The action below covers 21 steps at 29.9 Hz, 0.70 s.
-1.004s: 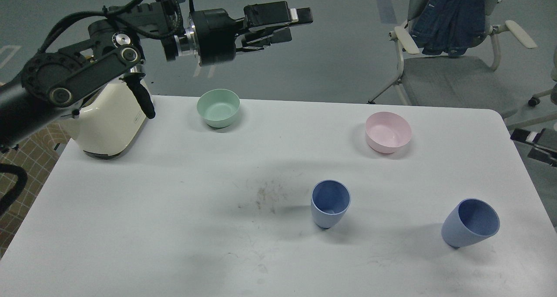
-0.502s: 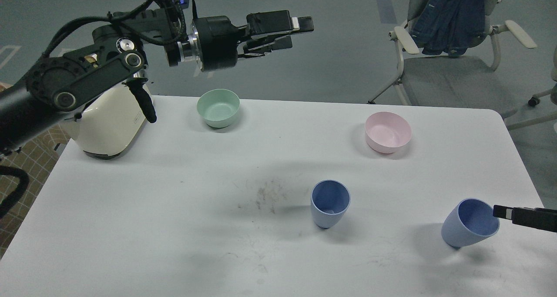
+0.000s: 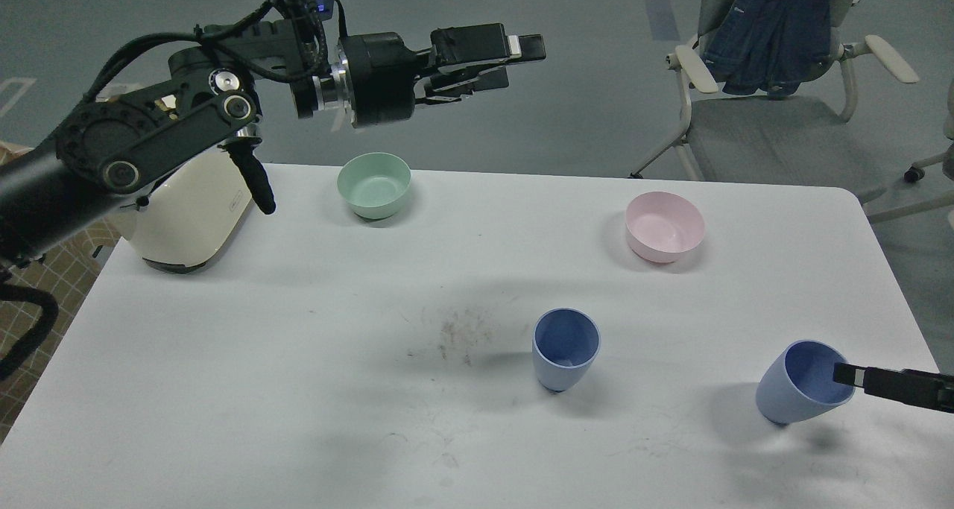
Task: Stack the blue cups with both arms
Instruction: 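Reach the right gripper to the far blue cup and grasp it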
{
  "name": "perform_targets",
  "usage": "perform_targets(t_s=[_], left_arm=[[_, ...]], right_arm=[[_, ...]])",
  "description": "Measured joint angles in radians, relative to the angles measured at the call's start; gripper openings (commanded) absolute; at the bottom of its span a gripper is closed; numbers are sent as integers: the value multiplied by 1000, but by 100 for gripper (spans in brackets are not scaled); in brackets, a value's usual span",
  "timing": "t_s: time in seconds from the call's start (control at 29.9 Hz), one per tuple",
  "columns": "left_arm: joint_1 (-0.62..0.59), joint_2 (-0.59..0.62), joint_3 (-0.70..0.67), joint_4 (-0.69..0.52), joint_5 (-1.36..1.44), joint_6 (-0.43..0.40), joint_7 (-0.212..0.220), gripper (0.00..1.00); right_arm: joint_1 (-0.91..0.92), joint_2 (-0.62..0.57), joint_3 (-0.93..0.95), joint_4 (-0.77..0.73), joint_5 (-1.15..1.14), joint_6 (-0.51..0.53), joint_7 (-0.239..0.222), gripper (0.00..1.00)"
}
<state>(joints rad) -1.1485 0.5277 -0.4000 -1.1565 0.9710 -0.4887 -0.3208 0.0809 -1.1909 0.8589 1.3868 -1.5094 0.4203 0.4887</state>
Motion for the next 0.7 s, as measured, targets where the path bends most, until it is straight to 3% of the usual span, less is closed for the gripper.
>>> perform_targets(t_s=[0.13, 0.23, 0.33, 0.47, 0.7], left_arm=[[6, 0, 0, 0, 0, 0, 0, 91], [8, -4, 0, 0, 1, 0, 0, 91], [9, -6, 0, 0, 1, 0, 0, 91], [14, -6, 0, 0, 1, 0, 0, 91], [19, -6, 0, 0, 1, 0, 0, 91]], right_arm=[[-3, 13, -8, -3, 0, 0, 0, 49], [-4, 23, -22, -2, 0, 0, 0, 44], [-4, 29, -27, -1, 0, 0, 0, 28], [-4, 36, -29, -1, 0, 0, 0, 0], [6, 36, -27, 2, 0, 0, 0, 0]])
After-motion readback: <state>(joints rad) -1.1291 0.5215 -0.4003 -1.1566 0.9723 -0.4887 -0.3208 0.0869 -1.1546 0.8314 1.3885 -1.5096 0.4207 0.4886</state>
